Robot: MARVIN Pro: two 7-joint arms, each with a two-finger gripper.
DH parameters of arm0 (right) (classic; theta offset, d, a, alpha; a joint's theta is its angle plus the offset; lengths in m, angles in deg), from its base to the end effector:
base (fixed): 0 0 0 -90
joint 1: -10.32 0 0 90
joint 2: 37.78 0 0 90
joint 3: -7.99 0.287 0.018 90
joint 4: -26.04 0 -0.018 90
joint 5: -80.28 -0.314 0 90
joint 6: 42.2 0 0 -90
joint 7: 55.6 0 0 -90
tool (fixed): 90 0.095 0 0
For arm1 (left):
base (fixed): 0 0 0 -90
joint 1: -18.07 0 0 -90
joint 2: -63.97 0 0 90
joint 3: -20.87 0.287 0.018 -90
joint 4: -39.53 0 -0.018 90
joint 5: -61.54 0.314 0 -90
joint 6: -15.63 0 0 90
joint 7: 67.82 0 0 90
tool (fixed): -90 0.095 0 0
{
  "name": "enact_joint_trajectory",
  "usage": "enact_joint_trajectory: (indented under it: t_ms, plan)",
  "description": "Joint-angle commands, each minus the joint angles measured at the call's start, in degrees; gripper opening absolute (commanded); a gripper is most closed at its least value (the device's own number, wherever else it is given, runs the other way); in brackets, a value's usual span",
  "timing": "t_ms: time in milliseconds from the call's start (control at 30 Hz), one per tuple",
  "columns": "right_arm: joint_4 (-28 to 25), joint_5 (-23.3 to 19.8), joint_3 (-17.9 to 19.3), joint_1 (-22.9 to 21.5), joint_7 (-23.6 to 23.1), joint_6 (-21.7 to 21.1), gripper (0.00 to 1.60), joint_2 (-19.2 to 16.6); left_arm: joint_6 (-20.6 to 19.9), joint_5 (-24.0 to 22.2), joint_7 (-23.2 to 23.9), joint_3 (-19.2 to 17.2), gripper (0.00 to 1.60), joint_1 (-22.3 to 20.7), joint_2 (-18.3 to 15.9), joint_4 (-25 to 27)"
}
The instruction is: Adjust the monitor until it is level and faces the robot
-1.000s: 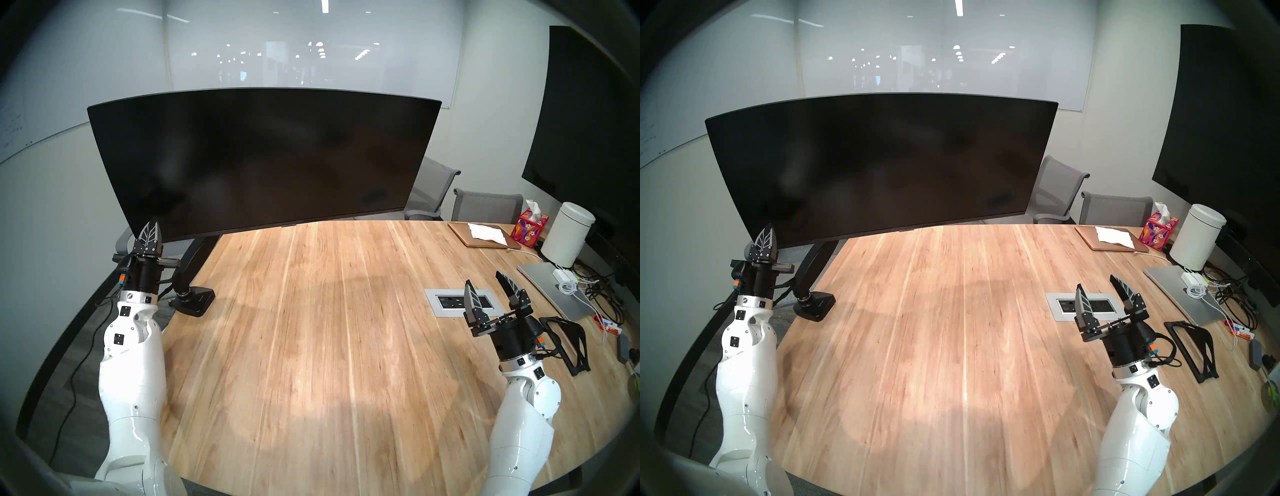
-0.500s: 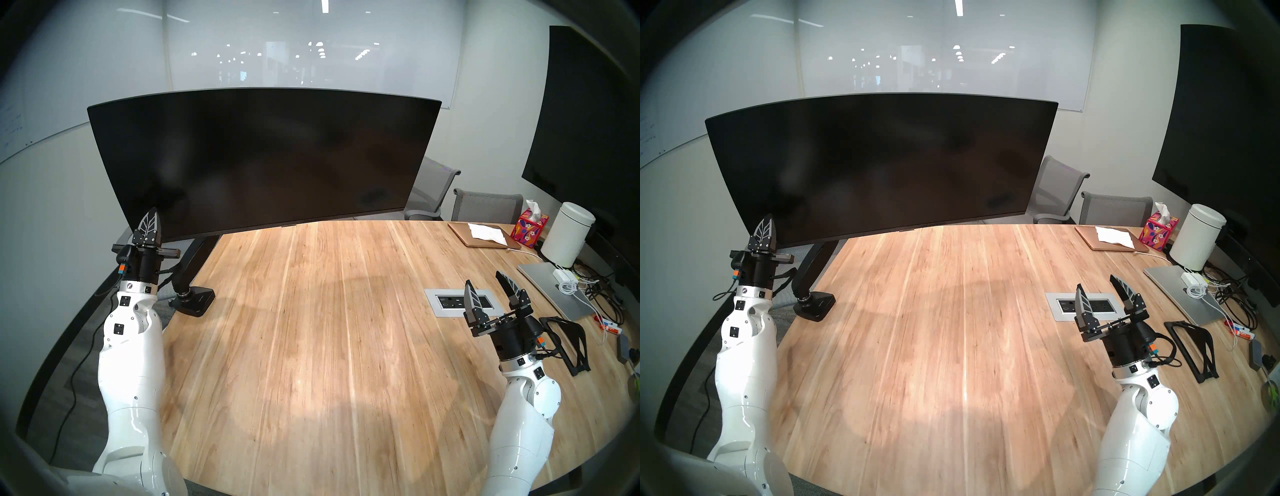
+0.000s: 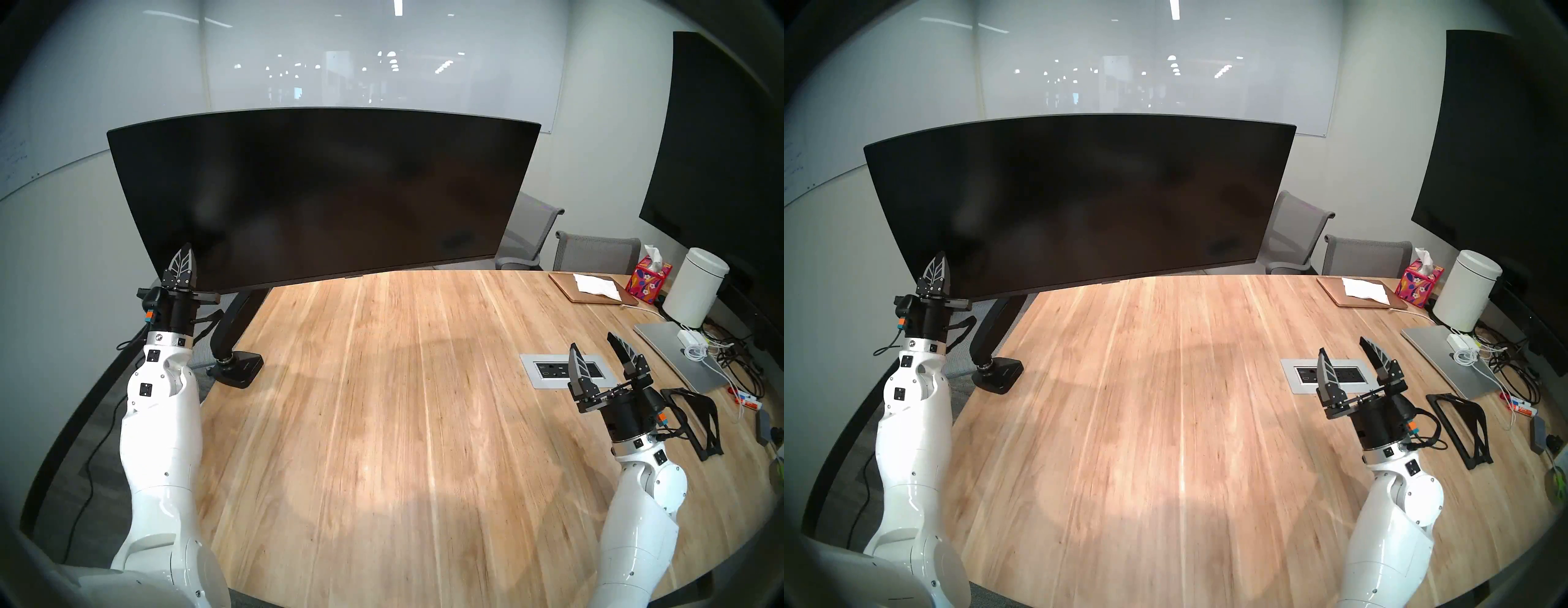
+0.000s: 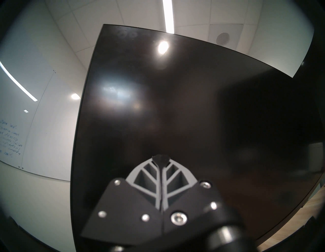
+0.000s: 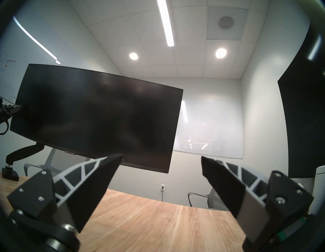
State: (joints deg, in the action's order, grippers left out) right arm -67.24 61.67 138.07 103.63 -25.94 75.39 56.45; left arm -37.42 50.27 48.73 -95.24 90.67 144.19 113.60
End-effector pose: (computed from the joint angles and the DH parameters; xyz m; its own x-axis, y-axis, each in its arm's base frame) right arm 0.3151 -0.1666 -0.2693 -0.5245 0.0520 0.8498 0.2049 -0.9611 0.1853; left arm 0.4495 0.2038 -0.1977 -0.6463 -0.1752 0.7427 0.1222 -0.9845 -0.1260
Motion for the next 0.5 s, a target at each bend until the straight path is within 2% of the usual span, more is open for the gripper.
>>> enact_joint_trajectory:
  t_ms: [0, 467]
  plan:
    - [-1.06, -0.56, -0.07, -0.18, -0.14, -0.04, 1.60, 0.11, 0.61, 0.19, -0.15, 0.23, 0.00, -1.94, -0.57, -0.43]
    - [-1.05, -0.56, -0.07, -0.18, -0.13, -0.03, 1.60, 0.10, 0.44, 0.71, -1.19, 1.02, 0.00, -3.53, -0.61, -1.74]
